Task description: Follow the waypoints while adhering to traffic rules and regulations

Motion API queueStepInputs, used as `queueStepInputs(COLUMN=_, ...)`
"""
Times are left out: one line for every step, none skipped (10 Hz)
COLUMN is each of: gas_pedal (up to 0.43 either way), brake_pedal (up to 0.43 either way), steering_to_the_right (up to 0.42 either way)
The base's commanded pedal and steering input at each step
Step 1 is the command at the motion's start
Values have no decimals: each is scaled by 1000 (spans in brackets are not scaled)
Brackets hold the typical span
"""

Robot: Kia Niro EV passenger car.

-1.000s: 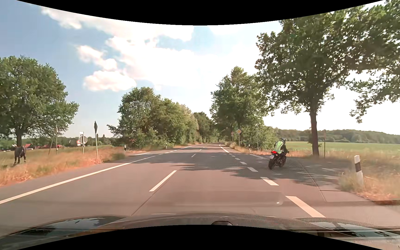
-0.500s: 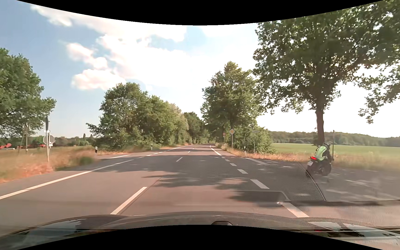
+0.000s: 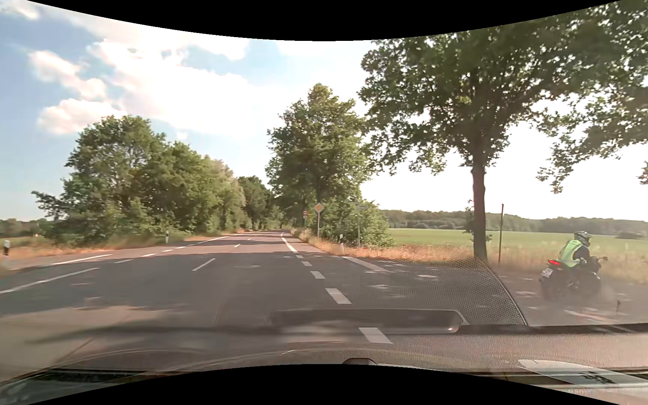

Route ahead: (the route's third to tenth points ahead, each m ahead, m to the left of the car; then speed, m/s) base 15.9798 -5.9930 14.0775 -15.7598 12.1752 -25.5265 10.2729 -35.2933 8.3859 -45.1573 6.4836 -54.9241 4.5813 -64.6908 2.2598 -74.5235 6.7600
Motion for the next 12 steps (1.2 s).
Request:
queueStepInputs(gas_pedal=0, brake_pedal=238, steering_to_the_right=350)
queueStepInputs(gas_pedal=0, brake_pedal=238, steering_to_the_right=381)
queueStepInputs(gas_pedal=0, brake_pedal=238, steering_to_the_right=402)
queueStepInputs(gas_pedal=0, brake_pedal=238, steering_to_the_right=410)
queueStepInputs(gas_pedal=0, brake_pedal=226, steering_to_the_right=410)
queueStepInputs(gas_pedal=0, brake_pedal=207, steering_to_the_right=411)
queueStepInputs(gas_pedal=0, brake_pedal=146, steering_to_the_right=411)
queueStepInputs(gas_pedal=0, brake_pedal=73, steering_to_the_right=412)
queueStepInputs(gas_pedal=0, brake_pedal=0, steering_to_the_right=420)
queueStepInputs(gas_pedal=0, brake_pedal=0, steering_to_the_right=433)
queueStepInputs(gas_pedal=0, brake_pedal=0, steering_to_the_right=441)
queueStepInputs(gas_pedal=47, brake_pedal=0, steering_to_the_right=441)
